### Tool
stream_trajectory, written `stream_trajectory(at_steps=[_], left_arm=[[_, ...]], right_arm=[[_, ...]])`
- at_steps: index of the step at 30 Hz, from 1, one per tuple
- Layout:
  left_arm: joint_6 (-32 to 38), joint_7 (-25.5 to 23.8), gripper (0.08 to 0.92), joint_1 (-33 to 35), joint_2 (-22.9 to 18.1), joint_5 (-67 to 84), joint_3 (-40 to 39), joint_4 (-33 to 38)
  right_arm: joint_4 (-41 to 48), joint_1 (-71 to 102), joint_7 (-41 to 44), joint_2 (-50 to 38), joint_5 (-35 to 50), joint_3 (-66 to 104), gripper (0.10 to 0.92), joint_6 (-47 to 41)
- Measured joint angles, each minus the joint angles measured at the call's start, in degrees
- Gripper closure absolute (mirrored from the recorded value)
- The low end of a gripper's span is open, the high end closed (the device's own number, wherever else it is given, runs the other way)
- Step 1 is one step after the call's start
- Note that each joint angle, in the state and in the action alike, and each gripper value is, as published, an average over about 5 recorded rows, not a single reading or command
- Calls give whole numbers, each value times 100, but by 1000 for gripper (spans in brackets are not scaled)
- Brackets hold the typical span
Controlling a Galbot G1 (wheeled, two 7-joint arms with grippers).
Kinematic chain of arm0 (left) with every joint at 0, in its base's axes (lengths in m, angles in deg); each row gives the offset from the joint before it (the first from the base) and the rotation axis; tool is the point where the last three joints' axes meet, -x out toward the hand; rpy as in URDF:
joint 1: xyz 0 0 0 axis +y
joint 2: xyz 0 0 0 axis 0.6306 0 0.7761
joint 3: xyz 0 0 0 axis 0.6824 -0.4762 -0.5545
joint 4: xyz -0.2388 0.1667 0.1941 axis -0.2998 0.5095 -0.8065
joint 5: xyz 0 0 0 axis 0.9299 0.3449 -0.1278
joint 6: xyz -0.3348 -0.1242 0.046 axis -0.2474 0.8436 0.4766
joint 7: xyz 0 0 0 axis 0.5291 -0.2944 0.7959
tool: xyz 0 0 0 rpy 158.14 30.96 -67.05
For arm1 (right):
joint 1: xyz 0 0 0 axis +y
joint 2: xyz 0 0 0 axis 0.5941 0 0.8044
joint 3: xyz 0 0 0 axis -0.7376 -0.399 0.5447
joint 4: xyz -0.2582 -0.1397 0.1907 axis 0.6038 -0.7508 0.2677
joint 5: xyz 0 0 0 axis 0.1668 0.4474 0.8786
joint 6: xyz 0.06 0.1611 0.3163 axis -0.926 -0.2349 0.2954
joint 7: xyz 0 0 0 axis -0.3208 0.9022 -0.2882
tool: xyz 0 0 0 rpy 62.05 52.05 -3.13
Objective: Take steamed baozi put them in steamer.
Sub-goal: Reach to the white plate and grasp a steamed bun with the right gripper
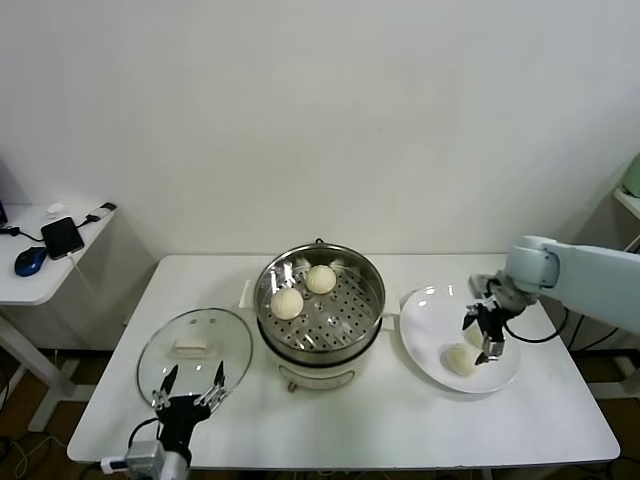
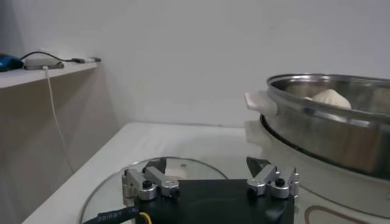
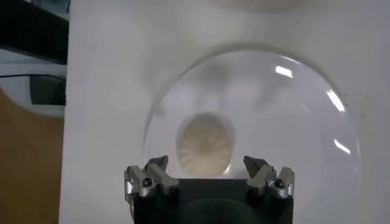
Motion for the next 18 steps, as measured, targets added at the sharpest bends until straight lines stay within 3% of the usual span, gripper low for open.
stream_trajectory(at_steps=[14,18], left_arm=[[9,6,177,52,7,18,-25,46],[15,6,177,69,8,16,-47,66]], right_arm=[[164,710,-248,111,-370,488,207,-184],[164,757,-274,129,-457,534,283,-202]])
